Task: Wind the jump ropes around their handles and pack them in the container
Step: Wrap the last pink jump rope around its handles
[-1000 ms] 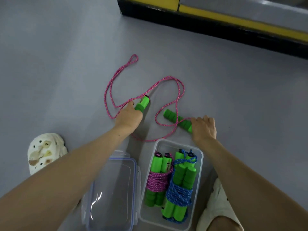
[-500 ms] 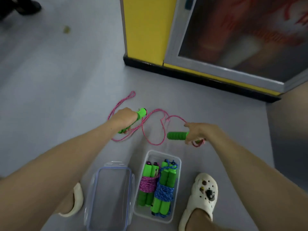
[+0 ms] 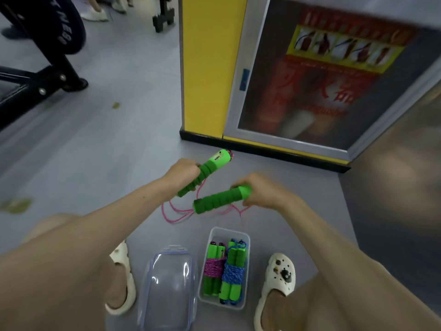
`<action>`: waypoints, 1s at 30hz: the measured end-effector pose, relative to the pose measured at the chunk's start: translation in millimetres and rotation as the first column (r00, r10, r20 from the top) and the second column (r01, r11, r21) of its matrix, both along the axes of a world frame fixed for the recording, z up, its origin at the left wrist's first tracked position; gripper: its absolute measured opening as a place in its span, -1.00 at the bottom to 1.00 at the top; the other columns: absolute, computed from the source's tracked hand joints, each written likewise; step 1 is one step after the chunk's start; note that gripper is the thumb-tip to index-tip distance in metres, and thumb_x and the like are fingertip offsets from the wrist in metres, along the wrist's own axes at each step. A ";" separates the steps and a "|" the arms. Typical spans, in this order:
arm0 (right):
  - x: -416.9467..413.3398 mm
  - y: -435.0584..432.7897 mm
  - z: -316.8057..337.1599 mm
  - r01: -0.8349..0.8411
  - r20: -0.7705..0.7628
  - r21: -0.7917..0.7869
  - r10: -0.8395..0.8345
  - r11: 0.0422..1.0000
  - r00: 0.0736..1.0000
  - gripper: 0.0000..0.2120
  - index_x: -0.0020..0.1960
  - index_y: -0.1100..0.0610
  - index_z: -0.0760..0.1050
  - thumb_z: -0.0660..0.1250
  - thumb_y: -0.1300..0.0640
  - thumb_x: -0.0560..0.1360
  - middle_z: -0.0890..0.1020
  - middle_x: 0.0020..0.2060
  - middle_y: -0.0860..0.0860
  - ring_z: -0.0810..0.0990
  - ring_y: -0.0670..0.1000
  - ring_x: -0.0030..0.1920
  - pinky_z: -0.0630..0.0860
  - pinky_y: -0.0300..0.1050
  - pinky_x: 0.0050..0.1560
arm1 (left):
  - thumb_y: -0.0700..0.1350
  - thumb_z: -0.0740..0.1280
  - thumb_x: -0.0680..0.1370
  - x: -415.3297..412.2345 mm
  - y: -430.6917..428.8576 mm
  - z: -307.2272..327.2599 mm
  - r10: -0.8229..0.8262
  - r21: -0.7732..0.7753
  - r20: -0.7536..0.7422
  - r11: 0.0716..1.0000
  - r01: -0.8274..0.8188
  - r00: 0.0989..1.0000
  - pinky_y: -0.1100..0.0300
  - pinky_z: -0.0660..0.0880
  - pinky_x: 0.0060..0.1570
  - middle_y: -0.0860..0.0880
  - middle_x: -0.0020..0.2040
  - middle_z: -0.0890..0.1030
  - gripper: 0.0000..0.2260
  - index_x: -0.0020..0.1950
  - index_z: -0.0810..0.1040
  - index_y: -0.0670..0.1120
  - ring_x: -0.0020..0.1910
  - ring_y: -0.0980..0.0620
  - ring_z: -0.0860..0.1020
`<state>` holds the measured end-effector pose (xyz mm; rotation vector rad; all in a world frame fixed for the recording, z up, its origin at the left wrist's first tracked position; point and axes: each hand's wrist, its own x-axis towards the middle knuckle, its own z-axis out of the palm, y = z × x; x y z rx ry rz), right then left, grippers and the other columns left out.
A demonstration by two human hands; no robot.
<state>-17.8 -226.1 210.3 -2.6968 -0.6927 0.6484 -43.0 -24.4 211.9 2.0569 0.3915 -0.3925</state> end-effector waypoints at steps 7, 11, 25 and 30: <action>-28.0 15.3 2.7 0.203 0.218 0.191 -0.243 0.960 0.945 -0.71 0.02 -0.09 0.61 0.28 0.26 0.48 0.26 0.12 0.04 0.21 0.12 0.23 0.20 0.03 0.32 | -0.18 0.22 0.46 -26.6 -24.4 13.2 -0.019 -0.034 -0.001 0.999 0.019 1.000 0.20 0.38 -0.24 0.03 -0.33 0.48 -0.91 -0.16 0.52 -0.10 -0.19 -0.07 0.50; -30.2 22.0 -1.6 0.294 0.301 0.248 -0.362 0.923 0.882 -0.67 -0.05 -0.04 0.62 0.30 0.36 0.41 0.21 0.24 0.07 0.16 0.11 0.27 0.17 0.00 0.33 | 0.02 0.38 0.52 -37.8 -27.0 -0.7 -0.090 -0.204 0.012 0.975 0.091 0.996 0.31 0.45 -0.30 0.06 -0.18 0.56 -0.78 0.06 0.50 -0.07 -0.20 0.10 0.55; 3.8 33.7 -5.7 0.740 -0.525 0.660 -0.624 0.131 0.579 -0.38 0.31 0.04 0.31 0.14 0.50 0.36 0.44 0.13 0.08 0.48 -0.08 0.00 0.50 -0.08 0.11 | -0.07 0.45 0.48 -12.0 -43.7 -10.9 0.093 -0.562 -0.004 0.823 -0.079 0.996 -0.04 0.57 -0.02 -0.08 -0.08 0.63 -0.79 0.04 0.49 -0.05 -0.12 -0.05 0.62; 6.7 34.6 4.7 0.899 -0.948 0.312 -0.160 -0.308 0.274 -0.77 0.19 0.27 0.44 0.16 0.21 0.58 0.57 -0.16 0.20 0.58 0.13 -0.17 0.56 0.03 -0.09 | -0.06 0.44 0.48 -6.7 -43.9 -12.6 0.109 -0.559 0.004 0.825 -0.088 0.994 0.01 0.58 -0.06 -0.12 0.01 0.63 -0.71 0.12 0.45 -0.07 -0.07 -0.06 0.63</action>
